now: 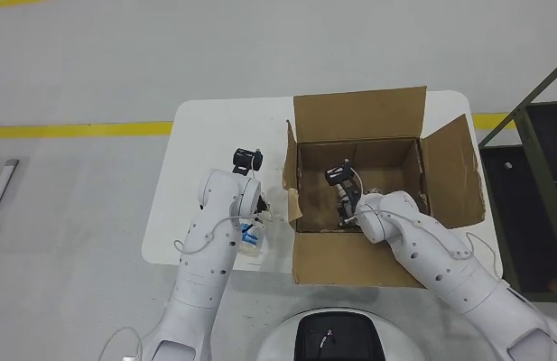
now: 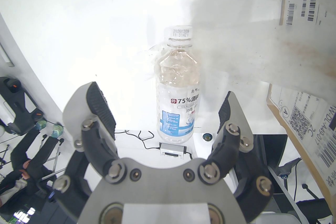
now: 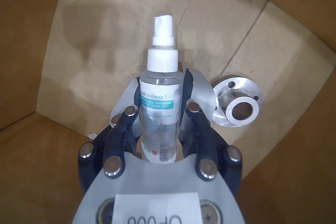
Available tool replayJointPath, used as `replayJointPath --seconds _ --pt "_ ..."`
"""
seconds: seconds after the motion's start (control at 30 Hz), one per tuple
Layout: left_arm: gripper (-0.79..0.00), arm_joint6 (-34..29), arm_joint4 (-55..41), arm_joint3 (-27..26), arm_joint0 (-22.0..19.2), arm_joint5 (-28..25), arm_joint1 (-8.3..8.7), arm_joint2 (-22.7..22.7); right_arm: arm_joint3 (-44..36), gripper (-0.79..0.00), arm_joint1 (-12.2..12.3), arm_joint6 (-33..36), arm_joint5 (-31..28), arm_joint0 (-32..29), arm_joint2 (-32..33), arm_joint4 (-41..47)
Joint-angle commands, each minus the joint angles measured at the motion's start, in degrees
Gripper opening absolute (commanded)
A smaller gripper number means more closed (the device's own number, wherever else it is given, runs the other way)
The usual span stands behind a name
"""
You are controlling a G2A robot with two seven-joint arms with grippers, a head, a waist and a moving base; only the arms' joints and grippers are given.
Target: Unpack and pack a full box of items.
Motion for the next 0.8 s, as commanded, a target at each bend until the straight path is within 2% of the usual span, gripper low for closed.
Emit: replayJointPath --seconds 0.0,0.23,0.33,0.53,0.7,0.77 --pt "0.000 0.0 0.0 0.0 0.0 0.0 0.00 0.0 -1.6 -0.785 0.1 -1.1 1.0 -0.5 1.2 -0.1" --pt "0.000 0.0 0.0 0.0 0.0 0.0 0.00 0.0 -12.1 -0.785 1.3 -5.5 2.8 -6.0 9.3 1.8" --pt "0.000 0.0 0.0 0.0 0.0 0.0 0.00 0.0 -19.5 -0.785 1.9 -10.9 2.2 -10.5 15.4 6.9" --pt "0.000 0.0 0.0 0.0 0.0 0.0 0.00 0.0 -28.2 -0.785 2.8 -19.8 -4.4 -19.5 26.8 20.8" --pt "0.000 0.0 0.0 0.0 0.0 0.0 0.00 0.0 -28.5 -0.785 2.7 -23.9 -13.1 -23.9 32.5 36.9" --pt "0.000 0.0 0.0 0.0 0.0 0.0 0.00 0.0 -28.3 -0.785 2.7 -24.2 -13.5 -24.2 32.7 38.0"
